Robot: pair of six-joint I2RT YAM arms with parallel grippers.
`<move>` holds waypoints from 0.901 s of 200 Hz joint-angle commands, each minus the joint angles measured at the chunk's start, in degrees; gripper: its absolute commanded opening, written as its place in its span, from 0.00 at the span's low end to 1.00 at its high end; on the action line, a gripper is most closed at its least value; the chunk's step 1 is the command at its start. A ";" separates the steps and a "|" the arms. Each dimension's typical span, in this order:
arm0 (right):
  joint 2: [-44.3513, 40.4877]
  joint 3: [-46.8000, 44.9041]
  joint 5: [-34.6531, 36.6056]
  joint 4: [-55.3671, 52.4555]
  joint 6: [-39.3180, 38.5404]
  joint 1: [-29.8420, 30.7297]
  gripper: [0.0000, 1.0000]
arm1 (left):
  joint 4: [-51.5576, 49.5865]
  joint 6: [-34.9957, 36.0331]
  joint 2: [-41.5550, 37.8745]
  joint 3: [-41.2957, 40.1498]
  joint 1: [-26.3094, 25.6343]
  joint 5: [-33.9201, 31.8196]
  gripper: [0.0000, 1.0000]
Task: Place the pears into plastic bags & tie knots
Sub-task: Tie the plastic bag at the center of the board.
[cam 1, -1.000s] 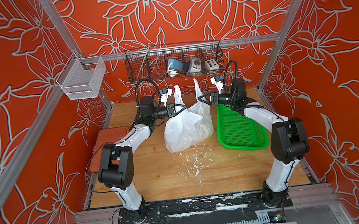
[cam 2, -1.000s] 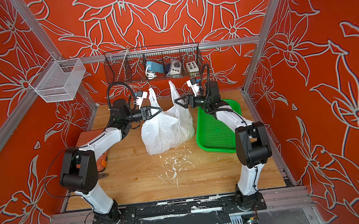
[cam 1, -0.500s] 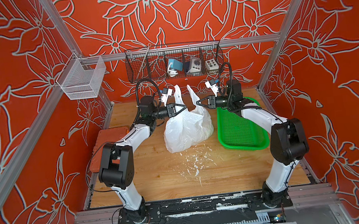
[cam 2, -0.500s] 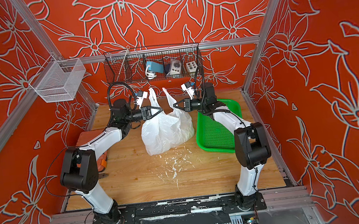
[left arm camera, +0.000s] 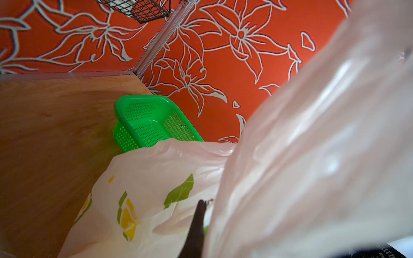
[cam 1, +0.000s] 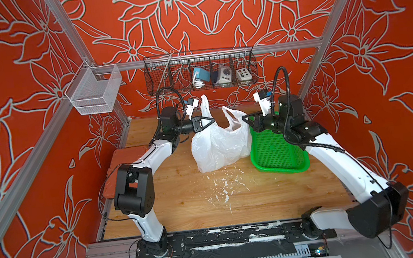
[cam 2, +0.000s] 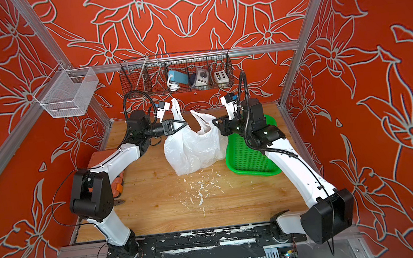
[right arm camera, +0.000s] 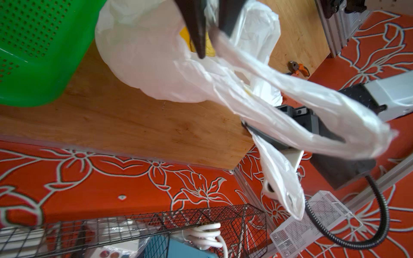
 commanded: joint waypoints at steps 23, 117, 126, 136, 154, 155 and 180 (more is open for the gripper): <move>1.05 -4.62 -2.68 0.48 -7.28 0.10 0.74 | -1.62 2.33 1.33 0.63 0.24 2.92 0.00; 1.63 -2.79 -0.24 10.44 2.99 -6.41 0.84 | 5.11 -3.01 3.06 0.60 0.26 5.79 0.00; -0.09 -5.07 -1.14 13.55 7.57 -8.81 0.85 | 5.27 -3.15 3.16 0.73 0.24 5.76 0.00; -1.35 -6.14 -3.78 15.67 9.49 -10.21 0.86 | 5.15 -3.06 3.17 0.91 0.24 5.93 0.00; -3.07 -4.77 -7.69 13.34 7.09 -10.39 0.87 | 5.20 -2.97 3.29 1.11 0.24 6.10 0.00; -3.21 -4.71 -7.92 13.25 6.95 -10.39 0.87 | 5.16 -2.97 3.32 1.12 0.24 6.11 0.00; -5.64 -4.63 -11.16 9.48 1.89 -10.35 0.97 | 5.29 -3.05 3.62 1.74 0.24 6.70 0.00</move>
